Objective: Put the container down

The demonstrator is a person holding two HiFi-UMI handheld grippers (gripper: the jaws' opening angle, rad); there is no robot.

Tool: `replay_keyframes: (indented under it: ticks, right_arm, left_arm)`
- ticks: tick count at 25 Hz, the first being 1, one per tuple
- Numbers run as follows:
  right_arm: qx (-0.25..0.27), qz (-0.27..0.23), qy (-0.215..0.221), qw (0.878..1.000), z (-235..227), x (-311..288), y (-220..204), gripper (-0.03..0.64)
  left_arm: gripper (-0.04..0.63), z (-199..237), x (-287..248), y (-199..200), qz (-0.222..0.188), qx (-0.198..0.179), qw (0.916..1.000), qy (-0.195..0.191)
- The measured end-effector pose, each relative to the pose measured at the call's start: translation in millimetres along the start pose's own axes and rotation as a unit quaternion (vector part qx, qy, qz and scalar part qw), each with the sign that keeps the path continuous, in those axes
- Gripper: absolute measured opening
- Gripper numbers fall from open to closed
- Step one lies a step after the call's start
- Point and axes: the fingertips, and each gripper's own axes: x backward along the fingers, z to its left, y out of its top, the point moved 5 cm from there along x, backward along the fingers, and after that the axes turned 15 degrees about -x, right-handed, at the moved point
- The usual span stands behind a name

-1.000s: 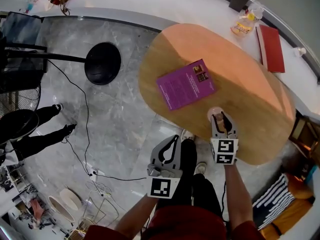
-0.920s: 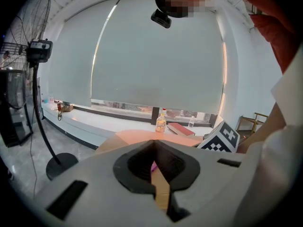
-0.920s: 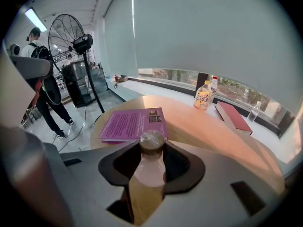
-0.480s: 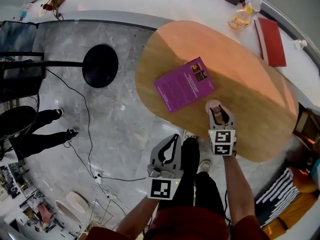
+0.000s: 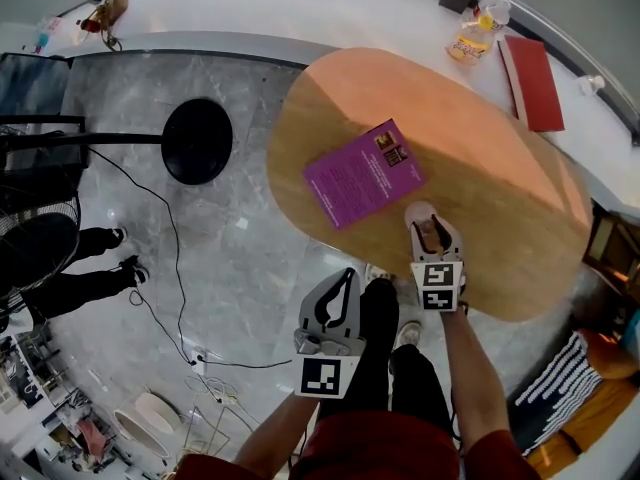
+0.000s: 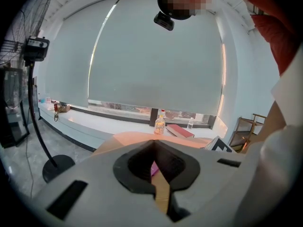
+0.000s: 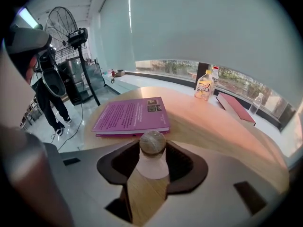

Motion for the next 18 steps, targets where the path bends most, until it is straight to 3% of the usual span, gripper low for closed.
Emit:
replay_keyframes:
  ticks: [3, 11, 15, 18]
  right_arm:
    - [-0.013, 0.016, 0.005, 1.0, -0.5, -0.4, -3.8, 0.225]
    - [-0.019, 0.04, 0.009, 0.999, 11.7, 32.8, -18.6, 0.23]
    - [-0.029, 0.03, 0.007, 0.999, 17.3, 59.8, -21.1, 0.23]
    - [-0.03, 0.017, 0.008, 0.999, 25.0, 86.5, -15.5, 0.23]
  left_arm:
    - [0.006, 3.0, 0.7, 3.5, -0.002, 0.005, 1.0, 0.003]
    - [0.006, 10.8, 7.7, 19.9, -0.016, -0.006, 0.9999, 0.003]
    - [0.006, 13.8, 13.4, 33.1, -0.026, -0.022, 0.9994, 0.0]
    - [0.006, 14.5, 21.4, 44.5, -0.035, -0.012, 0.9993, 0.001]
